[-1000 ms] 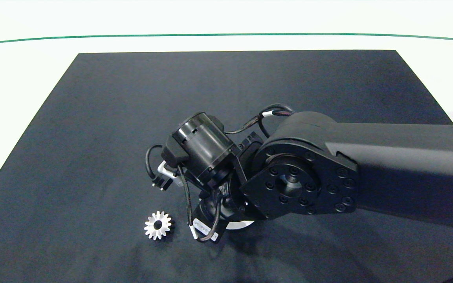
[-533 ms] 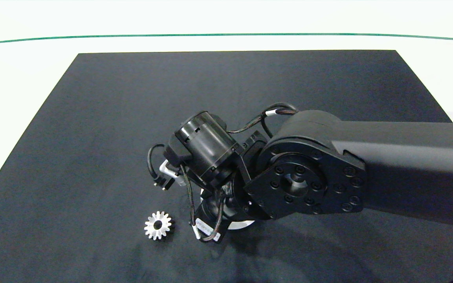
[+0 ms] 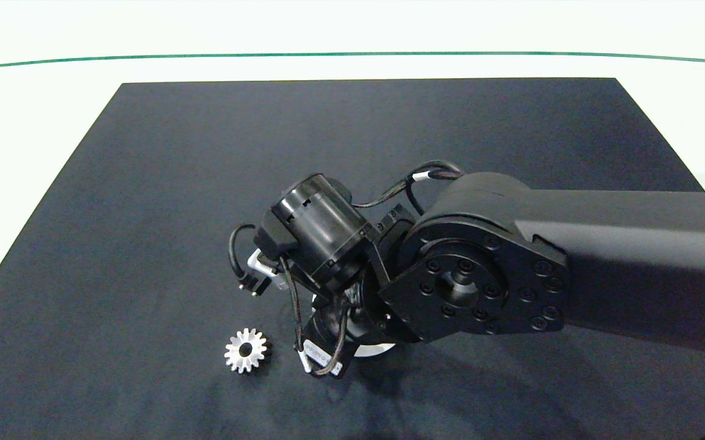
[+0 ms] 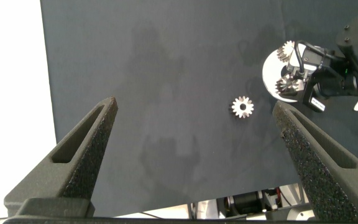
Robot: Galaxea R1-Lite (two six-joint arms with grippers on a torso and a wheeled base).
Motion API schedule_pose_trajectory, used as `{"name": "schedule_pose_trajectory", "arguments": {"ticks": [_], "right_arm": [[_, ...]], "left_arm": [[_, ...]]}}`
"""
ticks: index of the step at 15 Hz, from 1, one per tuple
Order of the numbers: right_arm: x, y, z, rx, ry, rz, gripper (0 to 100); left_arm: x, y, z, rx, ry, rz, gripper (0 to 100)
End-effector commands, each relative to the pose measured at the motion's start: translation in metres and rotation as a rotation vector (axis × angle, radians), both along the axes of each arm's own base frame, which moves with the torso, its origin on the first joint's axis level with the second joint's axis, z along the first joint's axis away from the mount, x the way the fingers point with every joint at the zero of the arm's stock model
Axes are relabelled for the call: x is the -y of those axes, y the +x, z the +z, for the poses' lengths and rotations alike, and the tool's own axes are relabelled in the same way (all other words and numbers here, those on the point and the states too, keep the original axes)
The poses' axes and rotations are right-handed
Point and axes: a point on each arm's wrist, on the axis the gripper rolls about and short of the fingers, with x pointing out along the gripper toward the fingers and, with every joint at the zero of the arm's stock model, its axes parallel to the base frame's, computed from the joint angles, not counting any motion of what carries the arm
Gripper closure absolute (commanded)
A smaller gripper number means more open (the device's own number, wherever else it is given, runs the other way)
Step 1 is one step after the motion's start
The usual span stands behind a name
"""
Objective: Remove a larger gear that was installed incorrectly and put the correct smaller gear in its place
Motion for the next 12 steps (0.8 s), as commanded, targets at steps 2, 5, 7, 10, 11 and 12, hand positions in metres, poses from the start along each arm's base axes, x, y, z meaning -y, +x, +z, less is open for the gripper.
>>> {"name": "schedule_pose_trajectory", "arguments": {"ticks": [2, 5, 7, 10, 11, 12], "right_arm": [[-0.0001, 0.0003, -0.002, 0.0, -0.011, -0.002, 60], [0.0, 0.0003, -0.0045, -0.005, -0.019, -0.002, 60], [0.0002, 0.0002, -0.0039, -0.004, -0.018, -0.002, 60], [-0.0001, -0.0004, -0.0024, -0.001, -0.012, -0.001, 60], [-0.0002, -0.0003, -0.0016, 0.0, -0.01, -0.001, 60], [-0.001, -0.0005, -0.0002, 0.008, -0.004, -0.002, 60]], "left_arm": [[0.0001, 0.0003, -0.0005, -0.007, 0.004, 0.003, 0], [0.0002, 0.0006, -0.0008, -0.008, 0.006, 0.001, 0], [0.0001, 0.0003, -0.0005, -0.007, 0.004, 0.003, 0], [0.0002, 0.0006, -0.0008, -0.008, 0.004, 0.001, 0], [0.0002, 0.0006, -0.0008, -0.008, 0.006, 0.001, 0], [0.0002, 0.0006, -0.0008, -0.008, 0.006, 0.001, 0]]}}
